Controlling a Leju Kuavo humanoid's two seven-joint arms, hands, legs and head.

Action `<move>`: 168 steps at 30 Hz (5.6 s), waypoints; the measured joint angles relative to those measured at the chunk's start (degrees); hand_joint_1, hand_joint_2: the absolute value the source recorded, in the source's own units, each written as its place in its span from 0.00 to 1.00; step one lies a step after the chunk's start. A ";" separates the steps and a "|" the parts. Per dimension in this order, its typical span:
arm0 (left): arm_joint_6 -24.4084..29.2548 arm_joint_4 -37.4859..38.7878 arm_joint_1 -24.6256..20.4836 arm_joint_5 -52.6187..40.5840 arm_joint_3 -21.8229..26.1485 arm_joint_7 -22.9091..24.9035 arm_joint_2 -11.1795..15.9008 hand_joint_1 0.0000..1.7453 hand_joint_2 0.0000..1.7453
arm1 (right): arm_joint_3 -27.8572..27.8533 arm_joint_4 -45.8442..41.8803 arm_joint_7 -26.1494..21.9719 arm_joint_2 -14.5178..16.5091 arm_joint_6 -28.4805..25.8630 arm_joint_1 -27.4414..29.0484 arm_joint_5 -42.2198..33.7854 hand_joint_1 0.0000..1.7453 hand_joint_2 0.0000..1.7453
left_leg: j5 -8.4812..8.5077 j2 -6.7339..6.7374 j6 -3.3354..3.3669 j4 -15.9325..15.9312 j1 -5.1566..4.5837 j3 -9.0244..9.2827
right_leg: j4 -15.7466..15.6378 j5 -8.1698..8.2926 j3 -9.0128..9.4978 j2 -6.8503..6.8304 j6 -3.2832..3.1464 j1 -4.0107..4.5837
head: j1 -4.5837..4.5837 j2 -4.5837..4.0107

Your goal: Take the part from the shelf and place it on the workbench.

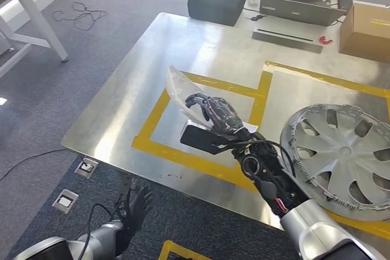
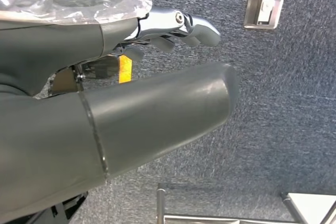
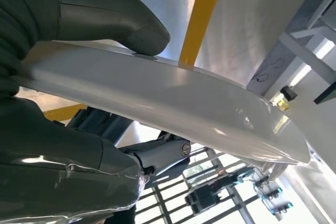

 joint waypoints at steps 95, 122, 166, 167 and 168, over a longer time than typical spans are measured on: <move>1.21 0.25 -0.84 -0.78 -3.97 1.50 -3.30 0.00 0.00 | 22.37 14.80 18.14 3.46 -15.05 -10.27 7.65 0.00 0.00 | 0.48 -0.22 0.02 -0.05 0.08 0.01 | -0.01 0.16 0.05 -0.26 -0.41 0.05 | 0.00 0.00; 1.14 0.30 1.34 4.90 -4.67 -4.23 2.32 0.00 0.00 | -2.45 -22.23 5.56 -12.86 0.18 13.62 -41.09 0.00 0.00 | -0.67 0.05 0.19 0.28 -0.10 1.04 | -0.42 -0.16 1.29 0.02 0.11 -0.06 | 0.17 0.00; 1.80 0.24 -0.06 3.22 -4.67 -3.09 3.87 0.00 0.00 | -21.53 -57.22 3.33 -23.52 3.77 34.92 -40.36 0.00 0.00 | -1.99 1.67 1.62 -3.05 -0.54 5.82 | 18.60 -5.74 -8.83 0.54 0.36 0.41 | 0.22 0.00; 1.80 0.24 0.05 3.22 -4.67 -3.09 3.87 0.00 0.00 | -21.53 -57.22 3.34 -23.52 3.80 34.91 -40.36 0.00 0.00 | -1.48 1.66 1.49 -2.99 -0.52 5.10 | 18.23 -4.65 -7.54 0.53 0.44 0.37 | 0.28 0.00; 1.82 0.24 0.16 3.22 -4.67 -3.10 3.86 0.00 0.00 | -21.54 -57.22 3.34 -23.52 3.80 34.89 -40.36 0.00 0.00 | -1.03 1.65 1.32 -2.91 -0.50 4.45 | 15.66 -2.97 -5.21 0.52 0.44 0.34 | 0.34 0.00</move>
